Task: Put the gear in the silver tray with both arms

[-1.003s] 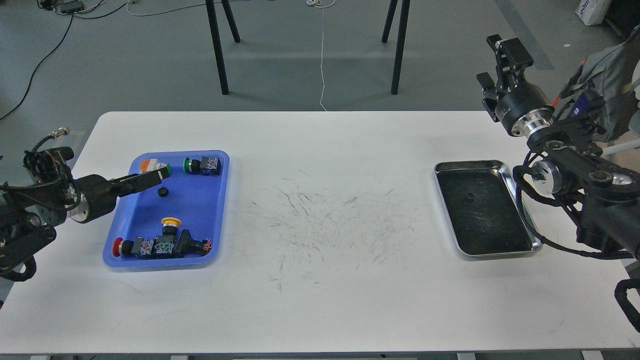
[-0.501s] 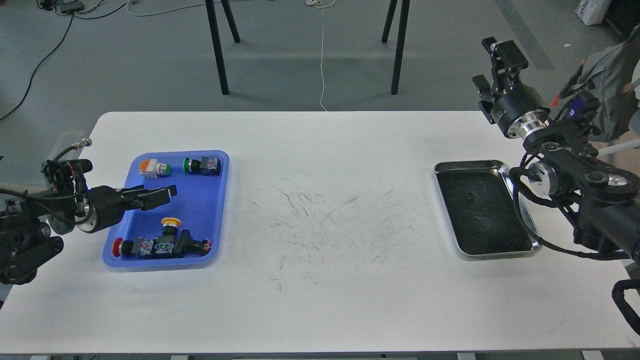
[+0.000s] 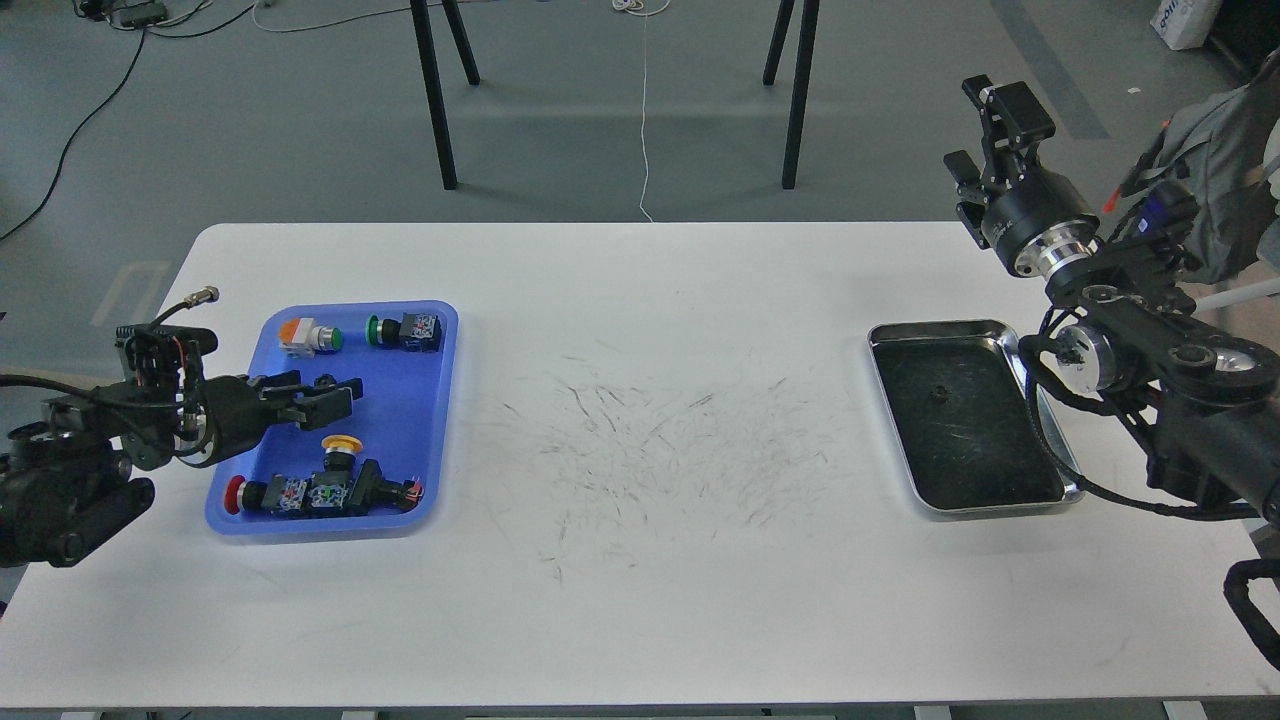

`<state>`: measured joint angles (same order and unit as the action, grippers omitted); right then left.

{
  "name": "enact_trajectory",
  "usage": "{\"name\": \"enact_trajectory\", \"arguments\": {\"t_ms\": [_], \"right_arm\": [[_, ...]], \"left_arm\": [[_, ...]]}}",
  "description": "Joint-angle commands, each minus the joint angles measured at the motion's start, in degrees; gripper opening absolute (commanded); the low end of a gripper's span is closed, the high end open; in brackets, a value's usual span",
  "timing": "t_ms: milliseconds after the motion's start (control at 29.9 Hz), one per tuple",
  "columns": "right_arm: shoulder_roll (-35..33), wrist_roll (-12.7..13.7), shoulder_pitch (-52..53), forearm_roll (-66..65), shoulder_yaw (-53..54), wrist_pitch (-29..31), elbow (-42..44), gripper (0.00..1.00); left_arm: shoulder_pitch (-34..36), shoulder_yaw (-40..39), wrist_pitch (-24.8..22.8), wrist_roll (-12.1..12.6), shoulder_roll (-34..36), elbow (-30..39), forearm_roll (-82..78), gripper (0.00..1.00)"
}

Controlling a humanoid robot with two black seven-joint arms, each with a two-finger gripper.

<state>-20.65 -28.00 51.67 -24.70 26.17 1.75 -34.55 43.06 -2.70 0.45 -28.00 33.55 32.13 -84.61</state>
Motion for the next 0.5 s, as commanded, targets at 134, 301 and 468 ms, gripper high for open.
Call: {"name": "enact_trajectory", "arguments": {"t_ms": [134, 301, 468], "right_arm": [[0.0, 0.0, -0.9, 0.1, 2.1, 0.0, 0.1, 0.93], [0.3, 0.0, -3.7, 0.1, 6.5, 0.2, -1.3, 0.93], [0.4, 0.0, -5.3, 0.2, 9.9, 0.2, -2.4, 0.93]], "left_arm": [[0.4, 0.2, 0.2, 0.0, -0.3, -0.5, 0.0, 0.86], [0.6, 0.2, 0.2, 0.0, -0.3, -0.6, 0.0, 0.85], [0.6, 0.2, 0.4, 0.0, -0.8, -0.6, 0.0, 0.84]]}}
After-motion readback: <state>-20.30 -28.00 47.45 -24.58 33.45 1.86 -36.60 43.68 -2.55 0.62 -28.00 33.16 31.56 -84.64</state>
